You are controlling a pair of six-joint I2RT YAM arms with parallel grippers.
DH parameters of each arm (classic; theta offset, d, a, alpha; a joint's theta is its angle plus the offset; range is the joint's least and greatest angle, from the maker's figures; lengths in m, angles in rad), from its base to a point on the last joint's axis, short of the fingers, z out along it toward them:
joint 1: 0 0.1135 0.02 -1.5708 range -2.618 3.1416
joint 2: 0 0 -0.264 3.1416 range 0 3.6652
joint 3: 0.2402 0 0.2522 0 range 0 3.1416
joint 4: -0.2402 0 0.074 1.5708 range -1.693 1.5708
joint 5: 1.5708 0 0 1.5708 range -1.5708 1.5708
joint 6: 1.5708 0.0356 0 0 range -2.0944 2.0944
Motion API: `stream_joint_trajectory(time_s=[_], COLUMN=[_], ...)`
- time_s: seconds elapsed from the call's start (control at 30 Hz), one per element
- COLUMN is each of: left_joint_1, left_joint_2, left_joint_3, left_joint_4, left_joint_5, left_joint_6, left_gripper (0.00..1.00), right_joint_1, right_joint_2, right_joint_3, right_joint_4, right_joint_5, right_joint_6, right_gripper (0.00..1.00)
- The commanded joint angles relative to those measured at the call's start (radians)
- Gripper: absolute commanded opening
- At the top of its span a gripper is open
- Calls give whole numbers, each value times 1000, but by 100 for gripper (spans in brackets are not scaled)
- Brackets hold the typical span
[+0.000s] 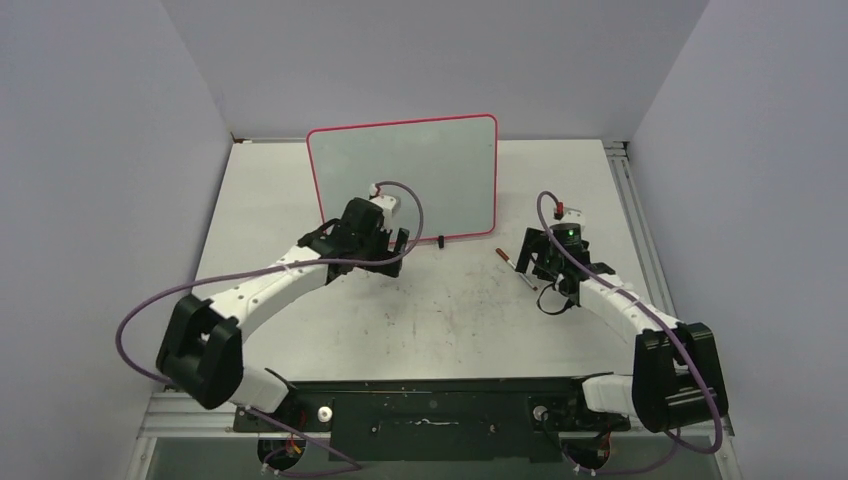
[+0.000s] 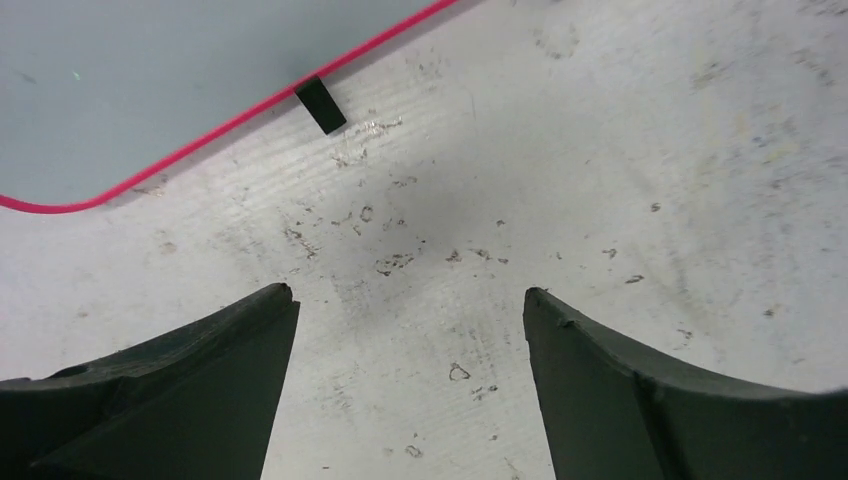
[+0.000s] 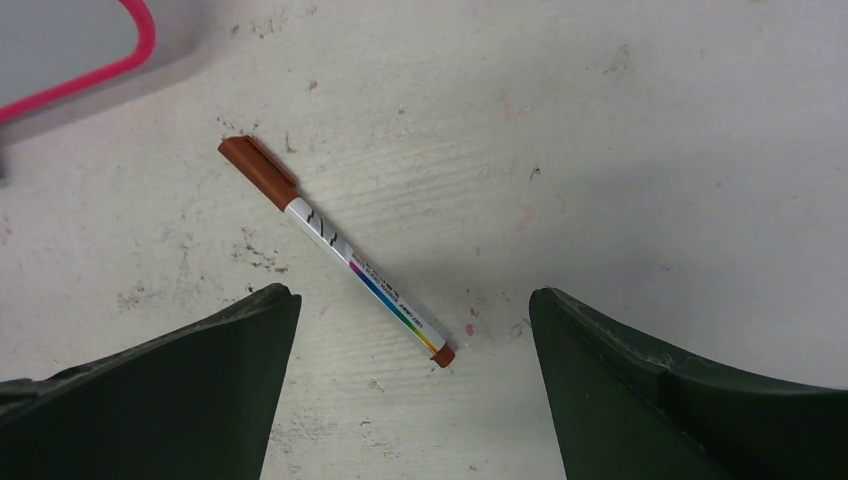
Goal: Write a sentence on the whiteboard
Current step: Move the whiteboard to the center of the board, then open the whiteboard marker at the center of the board.
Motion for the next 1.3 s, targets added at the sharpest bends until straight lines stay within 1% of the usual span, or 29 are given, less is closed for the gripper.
stream_joint_trajectory(time_s=[0.0, 0.17, 0.27, 0.4, 0.73, 0.8, 0.87, 0.93, 1.1, 1.17, 1.27], left_joint_1=[12, 81, 140, 205, 213, 212, 211, 210, 210, 210, 209], left_joint_2=[-218, -367, -418, -437, -441, -441, -442, -441, -442, -443, -444], left_joint_3=[-34, -68, -81, -86, -90, -92, -92, -93, -96, -96, -97], left_joint_4=[123, 155, 175, 191, 189, 190, 190, 192, 196, 196, 199], left_joint_5=[-27, -65, -54, -13, -36, -35, -36, -37, -40, -39, -36], left_joint_6=[30, 42, 39, 16, 9, 9, 9, 11, 15, 17, 21], left_gripper=[83, 86, 87, 88, 88, 88, 88, 88, 88, 88, 88], right_joint_1=[14, 36, 62, 95, 215, 230, 235, 235, 235, 234, 229], right_joint_2=[66, 178, 216, 250, 288, 293, 298, 304, 295, 294, 307], right_joint_3=[65, 116, 138, 159, 175, 174, 177, 182, 175, 166, 157], right_joint_4=[-13, -28, -35, -51, -79, -76, -83, -102, -133, -136, -119], right_joint_5=[-61, -80, -68, -51, -42, -42, -1, 27, 47, 44, 3], right_joint_6=[-55, -85, -94, -102, -84, -79, -70, -62, -55, -57, -62], right_gripper=[85, 70, 66, 63, 57, 54, 51, 44, 39, 37, 28])
